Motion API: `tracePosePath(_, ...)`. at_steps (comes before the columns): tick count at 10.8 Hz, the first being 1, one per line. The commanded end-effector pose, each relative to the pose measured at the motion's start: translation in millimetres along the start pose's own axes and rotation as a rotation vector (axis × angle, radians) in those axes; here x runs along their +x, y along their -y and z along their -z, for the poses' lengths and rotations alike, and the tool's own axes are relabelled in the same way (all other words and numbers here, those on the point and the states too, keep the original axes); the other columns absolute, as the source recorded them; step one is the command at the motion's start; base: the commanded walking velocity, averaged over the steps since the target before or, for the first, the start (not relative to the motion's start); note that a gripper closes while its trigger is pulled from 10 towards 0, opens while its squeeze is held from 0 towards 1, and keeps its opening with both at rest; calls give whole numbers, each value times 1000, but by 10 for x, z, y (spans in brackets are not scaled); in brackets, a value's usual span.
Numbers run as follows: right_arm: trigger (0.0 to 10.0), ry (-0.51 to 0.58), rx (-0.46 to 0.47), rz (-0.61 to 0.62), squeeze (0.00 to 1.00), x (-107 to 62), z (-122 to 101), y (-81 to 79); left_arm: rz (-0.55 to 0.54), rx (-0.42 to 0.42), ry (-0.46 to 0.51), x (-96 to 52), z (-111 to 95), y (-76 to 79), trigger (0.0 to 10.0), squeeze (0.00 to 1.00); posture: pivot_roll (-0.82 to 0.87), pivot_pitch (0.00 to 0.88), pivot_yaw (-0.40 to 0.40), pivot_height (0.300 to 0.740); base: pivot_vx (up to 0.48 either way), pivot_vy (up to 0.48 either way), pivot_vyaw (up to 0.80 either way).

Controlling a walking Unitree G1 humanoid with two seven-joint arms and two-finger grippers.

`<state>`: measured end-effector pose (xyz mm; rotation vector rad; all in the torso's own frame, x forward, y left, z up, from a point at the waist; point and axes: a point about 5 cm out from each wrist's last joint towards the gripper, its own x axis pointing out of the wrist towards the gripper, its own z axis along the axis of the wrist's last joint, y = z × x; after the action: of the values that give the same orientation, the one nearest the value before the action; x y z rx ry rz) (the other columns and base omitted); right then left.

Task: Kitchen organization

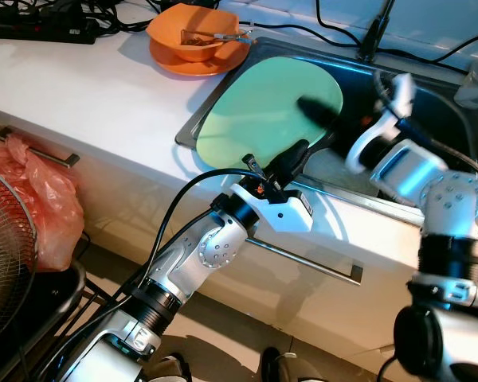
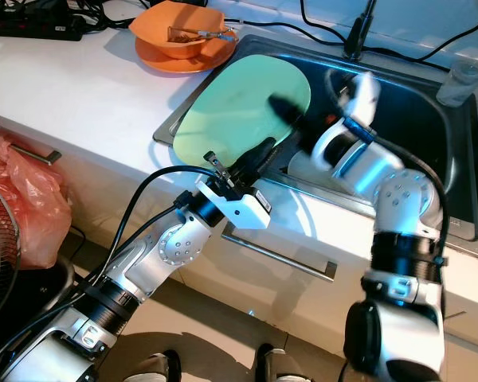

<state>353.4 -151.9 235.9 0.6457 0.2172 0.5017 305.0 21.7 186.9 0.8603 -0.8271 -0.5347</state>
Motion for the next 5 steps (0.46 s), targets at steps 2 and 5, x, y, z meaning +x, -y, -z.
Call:
tracePosePath(2,0,-60,9,60,0,-7,126,88,33,-1,15,-19,-34,72,0,0,-85,188,-35,740,0,0,0)
tracePosePath(5,0,-38,5,74,0,-12,115,88,38,-9,20,-29,-56,97,0,0,-86,190,-34,740,0,0,0)
